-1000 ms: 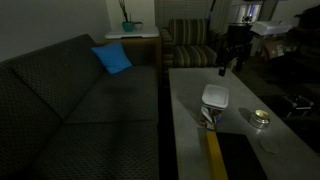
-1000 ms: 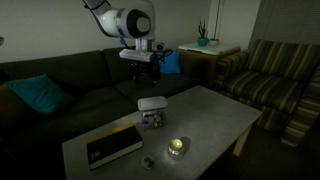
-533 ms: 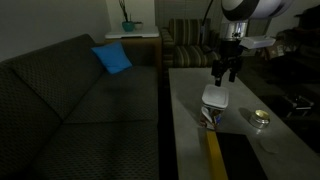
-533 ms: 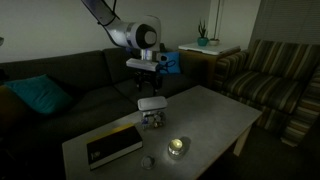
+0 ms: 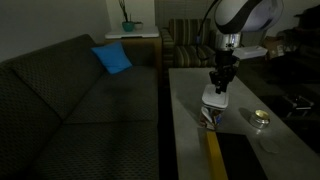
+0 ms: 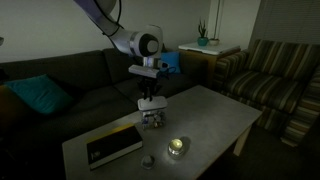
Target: Open the lid on the transparent bowl
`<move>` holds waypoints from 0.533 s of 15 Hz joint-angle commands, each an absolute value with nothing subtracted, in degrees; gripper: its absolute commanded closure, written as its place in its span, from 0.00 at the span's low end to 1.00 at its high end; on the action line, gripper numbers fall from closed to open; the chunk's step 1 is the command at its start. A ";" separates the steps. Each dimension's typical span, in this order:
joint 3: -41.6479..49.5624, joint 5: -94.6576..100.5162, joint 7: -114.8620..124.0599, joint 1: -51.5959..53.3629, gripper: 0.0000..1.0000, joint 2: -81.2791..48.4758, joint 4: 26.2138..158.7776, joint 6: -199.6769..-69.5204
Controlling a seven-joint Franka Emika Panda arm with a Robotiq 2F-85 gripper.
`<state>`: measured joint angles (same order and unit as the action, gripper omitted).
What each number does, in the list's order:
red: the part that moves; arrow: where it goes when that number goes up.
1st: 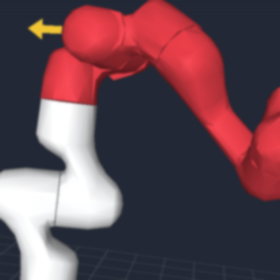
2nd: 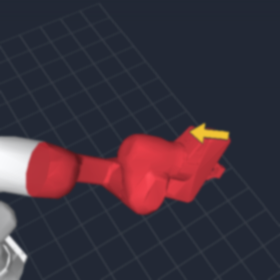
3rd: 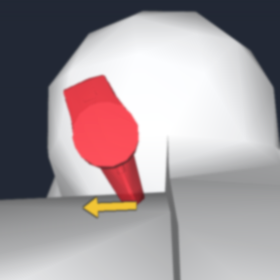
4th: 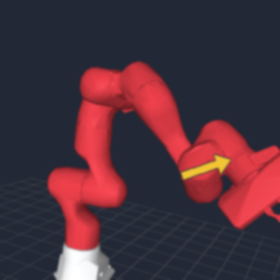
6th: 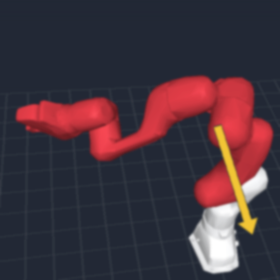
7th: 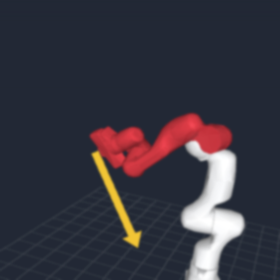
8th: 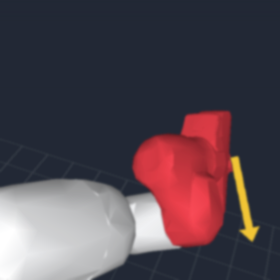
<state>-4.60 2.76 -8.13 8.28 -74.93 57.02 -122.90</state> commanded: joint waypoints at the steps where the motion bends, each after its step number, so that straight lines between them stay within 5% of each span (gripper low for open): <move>1: -4.56 2.05 -5.85 8.56 0.98 -79.03 50.16 -121.81; 8: -4.13 1.93 -3.02 8.55 1.00 -84.01 42.12 -122.89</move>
